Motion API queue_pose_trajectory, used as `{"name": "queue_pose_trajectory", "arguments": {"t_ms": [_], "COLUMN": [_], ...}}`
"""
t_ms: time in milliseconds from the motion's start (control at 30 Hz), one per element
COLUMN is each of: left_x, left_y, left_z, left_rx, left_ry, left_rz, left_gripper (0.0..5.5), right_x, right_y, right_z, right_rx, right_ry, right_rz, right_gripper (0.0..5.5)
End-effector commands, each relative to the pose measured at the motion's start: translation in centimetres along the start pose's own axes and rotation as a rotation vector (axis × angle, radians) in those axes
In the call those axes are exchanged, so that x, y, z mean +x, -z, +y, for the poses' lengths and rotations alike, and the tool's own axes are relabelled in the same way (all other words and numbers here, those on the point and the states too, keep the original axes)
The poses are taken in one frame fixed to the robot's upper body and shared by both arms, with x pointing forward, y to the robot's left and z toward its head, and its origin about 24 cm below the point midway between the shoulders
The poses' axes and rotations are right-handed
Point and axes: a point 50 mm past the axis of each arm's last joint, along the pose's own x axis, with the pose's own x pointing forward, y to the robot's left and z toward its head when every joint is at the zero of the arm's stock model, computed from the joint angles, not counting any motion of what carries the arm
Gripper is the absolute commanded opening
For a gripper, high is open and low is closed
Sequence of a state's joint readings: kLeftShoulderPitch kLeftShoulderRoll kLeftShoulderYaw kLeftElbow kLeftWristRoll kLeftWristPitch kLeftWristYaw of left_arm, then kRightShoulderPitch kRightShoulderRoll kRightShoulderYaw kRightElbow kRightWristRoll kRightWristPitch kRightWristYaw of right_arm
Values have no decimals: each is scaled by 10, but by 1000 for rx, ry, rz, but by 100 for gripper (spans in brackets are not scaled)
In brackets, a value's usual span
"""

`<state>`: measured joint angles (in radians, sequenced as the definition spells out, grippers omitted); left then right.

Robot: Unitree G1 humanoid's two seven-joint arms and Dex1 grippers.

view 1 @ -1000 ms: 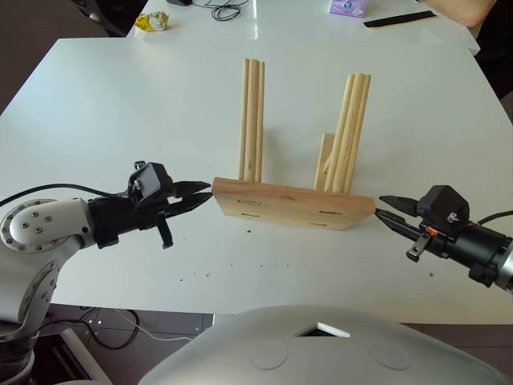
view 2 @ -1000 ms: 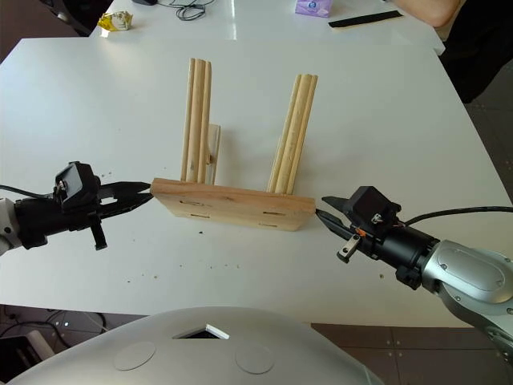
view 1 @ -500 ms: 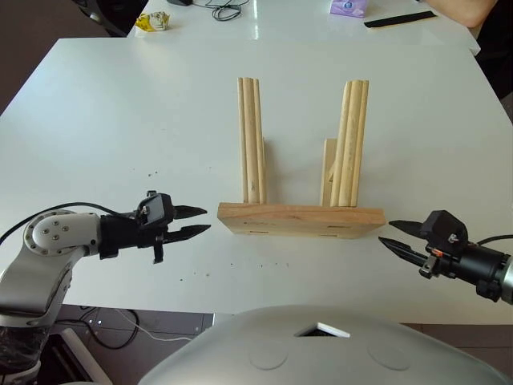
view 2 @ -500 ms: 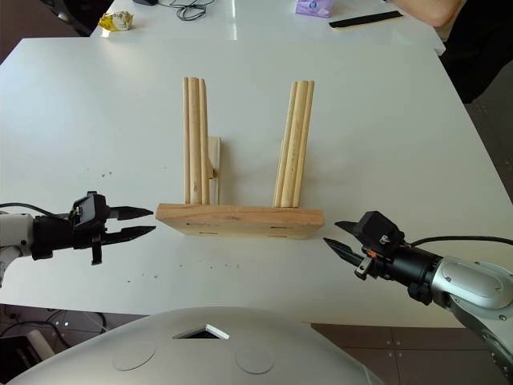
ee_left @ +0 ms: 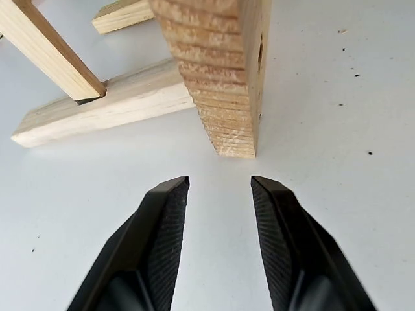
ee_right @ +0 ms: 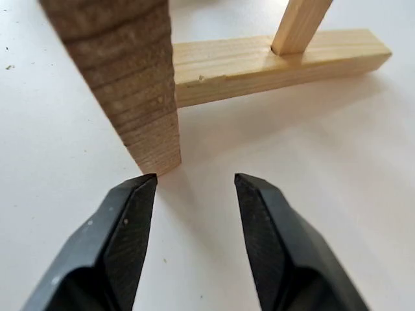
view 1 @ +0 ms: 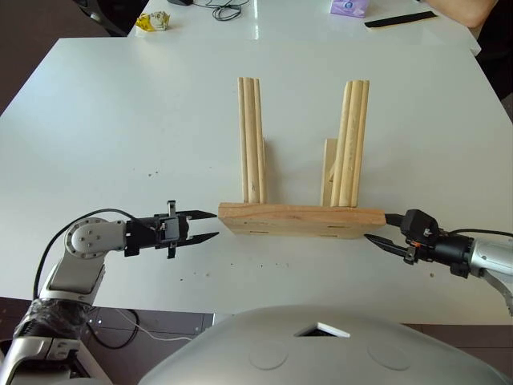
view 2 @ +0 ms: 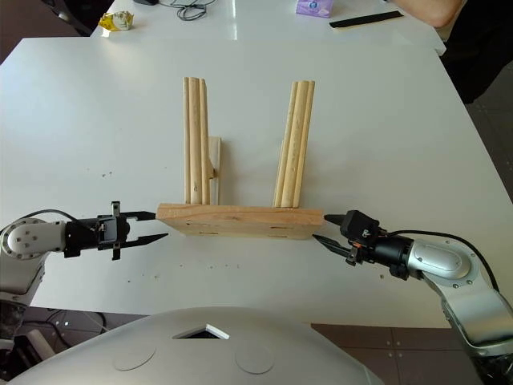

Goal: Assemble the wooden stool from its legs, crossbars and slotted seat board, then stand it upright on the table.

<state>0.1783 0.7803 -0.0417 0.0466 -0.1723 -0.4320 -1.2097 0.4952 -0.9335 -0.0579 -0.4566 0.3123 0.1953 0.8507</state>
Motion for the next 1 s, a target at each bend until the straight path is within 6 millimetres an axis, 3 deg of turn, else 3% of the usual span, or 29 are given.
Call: {"name": "queue_pose_trajectory", "arguments": {"t_ms": [33, 233, 700, 1000], "left_x": [8, 15, 45, 21], "left_y": [6, 5, 1, 12], "left_z": [2, -6, 2, 18], "left_rx": [21, 29, 87, 67], "left_ry": [14, 86, 123, 73], "left_rz": [-3, -39, -92, -17], "left_gripper": [179, 179, 179, 179], "right_x": [9, 14, 27, 20], "right_y": [-1, -1, 2, 7], "right_z": [1, 5, 5, 5], "right_rx": [-36, -42, -85, -88], "right_ry": [-60, -117, -157, -144], "right_rz": [-21, -29, -27, -11], "right_gripper": [222, 222, 222, 222]}}
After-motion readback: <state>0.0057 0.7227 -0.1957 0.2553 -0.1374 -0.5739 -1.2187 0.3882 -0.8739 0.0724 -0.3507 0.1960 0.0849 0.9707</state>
